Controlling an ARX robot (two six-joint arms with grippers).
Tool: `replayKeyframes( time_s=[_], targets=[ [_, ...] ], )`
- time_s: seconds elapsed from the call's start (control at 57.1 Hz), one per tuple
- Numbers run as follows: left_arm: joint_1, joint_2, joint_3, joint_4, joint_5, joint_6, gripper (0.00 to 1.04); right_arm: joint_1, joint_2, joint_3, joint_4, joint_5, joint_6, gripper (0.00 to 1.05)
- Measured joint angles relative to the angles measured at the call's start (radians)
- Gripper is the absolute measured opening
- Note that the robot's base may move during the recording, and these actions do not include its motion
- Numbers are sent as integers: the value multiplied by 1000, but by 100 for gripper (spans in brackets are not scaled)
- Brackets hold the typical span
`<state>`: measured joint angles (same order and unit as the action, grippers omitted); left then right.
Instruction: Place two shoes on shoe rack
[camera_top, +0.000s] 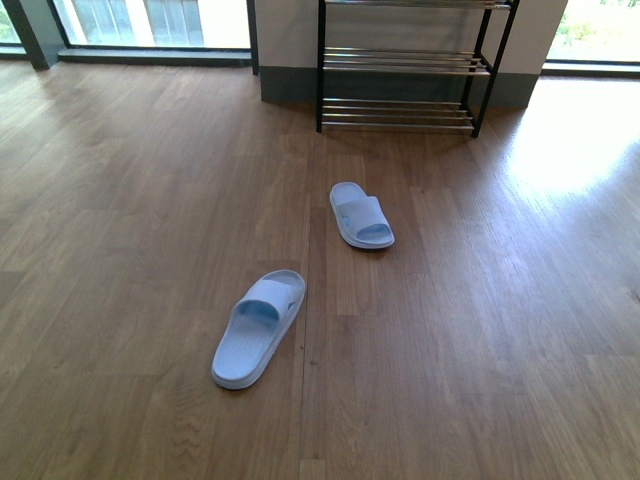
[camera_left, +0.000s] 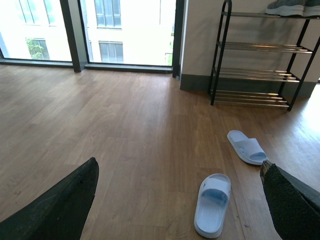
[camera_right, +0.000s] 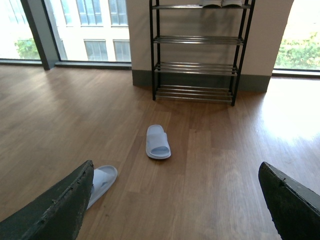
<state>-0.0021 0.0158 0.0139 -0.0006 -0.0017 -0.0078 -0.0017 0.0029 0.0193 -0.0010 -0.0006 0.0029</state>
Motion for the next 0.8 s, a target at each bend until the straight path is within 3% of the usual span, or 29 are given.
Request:
replayKeyframes(
  time_s=[0.805],
  targets=[
    [0,0,0,0,2,0,95,0,1,0,0,1,0,96]
  ],
)
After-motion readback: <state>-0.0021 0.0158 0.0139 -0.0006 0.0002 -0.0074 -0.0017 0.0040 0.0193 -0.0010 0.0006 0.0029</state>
